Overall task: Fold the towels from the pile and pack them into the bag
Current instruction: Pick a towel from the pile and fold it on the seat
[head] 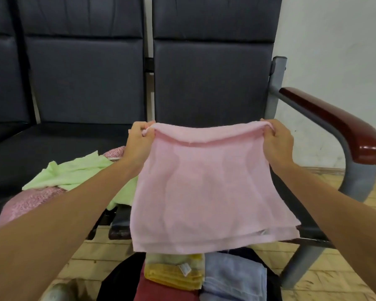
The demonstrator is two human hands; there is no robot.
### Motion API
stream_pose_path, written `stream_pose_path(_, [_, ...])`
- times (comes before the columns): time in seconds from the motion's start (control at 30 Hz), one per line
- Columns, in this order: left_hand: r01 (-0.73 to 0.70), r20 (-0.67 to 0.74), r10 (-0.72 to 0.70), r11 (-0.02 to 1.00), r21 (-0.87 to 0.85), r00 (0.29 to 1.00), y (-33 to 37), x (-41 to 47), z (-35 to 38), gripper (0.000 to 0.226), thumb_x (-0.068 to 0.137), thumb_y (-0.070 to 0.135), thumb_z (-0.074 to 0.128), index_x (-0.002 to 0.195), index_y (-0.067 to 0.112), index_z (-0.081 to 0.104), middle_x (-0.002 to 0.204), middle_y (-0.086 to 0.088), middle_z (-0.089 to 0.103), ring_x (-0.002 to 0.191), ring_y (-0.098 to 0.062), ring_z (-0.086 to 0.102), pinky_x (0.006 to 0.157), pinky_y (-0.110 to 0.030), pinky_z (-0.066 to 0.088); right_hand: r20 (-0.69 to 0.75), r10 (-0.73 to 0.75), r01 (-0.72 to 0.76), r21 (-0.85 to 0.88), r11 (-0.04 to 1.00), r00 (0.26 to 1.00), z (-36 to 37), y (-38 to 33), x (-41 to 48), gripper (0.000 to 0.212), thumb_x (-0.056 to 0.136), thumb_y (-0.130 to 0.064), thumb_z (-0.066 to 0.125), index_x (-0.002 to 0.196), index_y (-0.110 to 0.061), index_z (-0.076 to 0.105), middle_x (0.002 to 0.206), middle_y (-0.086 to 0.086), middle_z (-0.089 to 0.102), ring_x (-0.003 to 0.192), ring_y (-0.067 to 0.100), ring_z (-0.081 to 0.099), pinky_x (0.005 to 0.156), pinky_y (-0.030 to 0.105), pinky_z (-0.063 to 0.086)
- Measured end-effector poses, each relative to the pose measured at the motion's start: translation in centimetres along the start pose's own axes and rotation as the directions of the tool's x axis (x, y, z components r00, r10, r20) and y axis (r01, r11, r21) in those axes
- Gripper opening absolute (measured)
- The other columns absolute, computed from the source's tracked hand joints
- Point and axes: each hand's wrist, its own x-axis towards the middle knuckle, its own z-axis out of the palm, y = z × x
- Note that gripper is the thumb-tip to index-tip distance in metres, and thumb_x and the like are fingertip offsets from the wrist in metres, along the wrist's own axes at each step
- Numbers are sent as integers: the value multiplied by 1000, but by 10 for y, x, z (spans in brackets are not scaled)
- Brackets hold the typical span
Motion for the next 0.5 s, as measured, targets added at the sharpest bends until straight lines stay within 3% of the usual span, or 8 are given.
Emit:
stream_pose_path(0.1, [24, 38, -24, 1000, 5, 999, -6, -8, -6, 8, 97, 17, 52, 91, 22, 49, 119, -10, 56, 104, -25, 60, 84, -38, 53, 33, 19, -17, -64, 998, 999, -5, 14, -4, 27, 104, -14, 39, 114, -8, 63, 106, 5, 61, 95, 17, 53, 83, 27, 41])
stream_pose_path(0.13, [29, 45, -27, 999, -31, 999, -4, -15, -10, 10, 97, 14, 53, 90, 21, 49, 118, -11, 57, 105, -24, 62, 82, -35, 56, 38, 31, -29, -65, 997, 999, -8, 19, -5, 26, 103, -14, 40, 112, -7, 63, 106, 8, 63, 94, 20, 56, 85, 31, 46])
stream_pose_path(0.2, [27, 99, -17, 995, -97, 995, 4, -31, -18, 11, 98, 7, 51, 91, 15, 46, 112, -11, 57, 95, -18, 66, 71, -25, 57, 53, 69, -67, -39, 997, 996, -18, 24, -11, 24, 103, -15, 42, 112, -7, 63, 105, 10, 64, 96, 26, 63, 90, 41, 55])
stream_pose_path(0.27, [51, 232, -32, 996, -76, 972, 13, -53, -26, 12, 101, 6, 43, 93, 14, 41, 101, -12, 64, 83, -19, 72, 68, -29, 59, 108, 86, -77, -82, 994, 990, -31, 22, -21, 24, 103, -14, 42, 114, -7, 62, 103, 11, 65, 89, 30, 68, 84, 41, 58])
stream_pose_path(0.37, [68, 473, -121, 989, 128, 873, 17, -85, -41, 12, 104, 9, 37, 94, 16, 38, 87, -23, 71, 76, -25, 74, 65, -29, 58, 297, 94, -48, -156, 987, 950, -53, 15, -39, 23, 101, -9, 41, 107, -13, 63, 98, 15, 68, 69, 25, 72, 69, 35, 61])
stream_pose_path(0.43, [-44, 566, -175, 935, 351, 805, 7, -95, -50, 11, 103, 9, 39, 107, 19, 42, 100, -21, 69, 88, -24, 71, 74, -30, 57, 485, 128, -10, -240, 971, 865, -64, 12, -49, 24, 98, -5, 44, 101, -17, 64, 99, 10, 67, 69, 20, 72, 68, 31, 61])
stream_pose_path(0.5, [-227, 659, -211, 828, 514, 722, -7, -100, -57, 30, 101, 6, 40, 126, 22, 40, 123, -11, 61, 105, -22, 61, 82, -27, 51, 642, 169, 115, -376, 919, 747, -71, 12, -59, 24, 97, -6, 48, 105, -20, 66, 112, 6, 64, 85, 17, 71, 81, 32, 59])
